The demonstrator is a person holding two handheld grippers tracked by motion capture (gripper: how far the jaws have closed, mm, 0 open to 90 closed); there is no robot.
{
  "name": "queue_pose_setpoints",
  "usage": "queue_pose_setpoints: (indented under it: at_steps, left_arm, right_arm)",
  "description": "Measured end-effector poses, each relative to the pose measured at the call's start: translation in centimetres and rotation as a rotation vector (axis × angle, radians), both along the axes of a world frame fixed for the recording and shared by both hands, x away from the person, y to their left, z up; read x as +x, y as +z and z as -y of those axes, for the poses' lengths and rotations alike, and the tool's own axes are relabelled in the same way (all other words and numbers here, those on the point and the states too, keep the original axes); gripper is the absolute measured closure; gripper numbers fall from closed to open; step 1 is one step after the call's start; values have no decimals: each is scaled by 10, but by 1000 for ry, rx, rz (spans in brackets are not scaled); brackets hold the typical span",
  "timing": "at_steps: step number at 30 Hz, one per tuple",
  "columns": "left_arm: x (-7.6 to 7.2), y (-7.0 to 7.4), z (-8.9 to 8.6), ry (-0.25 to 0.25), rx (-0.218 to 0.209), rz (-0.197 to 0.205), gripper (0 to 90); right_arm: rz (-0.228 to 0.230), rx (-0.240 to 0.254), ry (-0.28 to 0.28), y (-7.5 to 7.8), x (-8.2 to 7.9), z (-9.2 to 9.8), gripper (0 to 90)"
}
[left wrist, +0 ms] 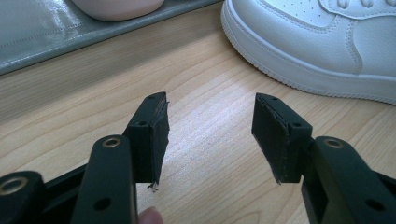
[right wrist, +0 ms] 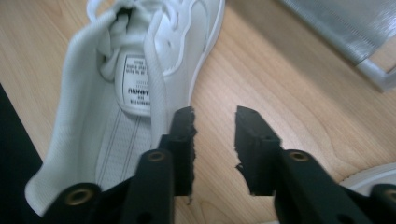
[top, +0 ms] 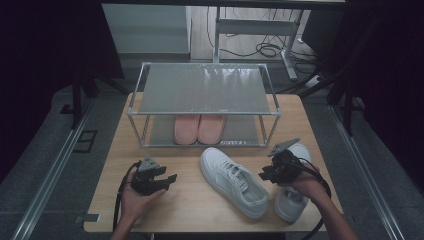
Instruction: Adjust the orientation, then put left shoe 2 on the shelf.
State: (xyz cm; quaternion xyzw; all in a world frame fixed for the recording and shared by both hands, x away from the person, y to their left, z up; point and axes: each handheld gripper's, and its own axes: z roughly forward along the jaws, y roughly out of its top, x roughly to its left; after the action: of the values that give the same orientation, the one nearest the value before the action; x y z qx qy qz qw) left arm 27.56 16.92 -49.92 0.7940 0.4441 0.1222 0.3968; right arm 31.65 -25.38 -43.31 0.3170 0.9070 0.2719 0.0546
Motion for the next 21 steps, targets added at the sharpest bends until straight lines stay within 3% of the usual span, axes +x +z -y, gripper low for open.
queue_pose_setpoints:
  at_steps: [3, 8, 21]
  left_arm:
    - [-1, 0, 0, 1, 0, 2, 467]
    - [-1, 1, -1, 5, -3, 5, 467]
    - [0, 1, -1, 3, -3, 5, 463]
  right_arm:
    - [22, 33, -29, 2, -1, 2, 589]
    - [45, 58, -51, 5, -2, 1, 538]
    - [38, 35, -32, 1, -2, -18, 518]
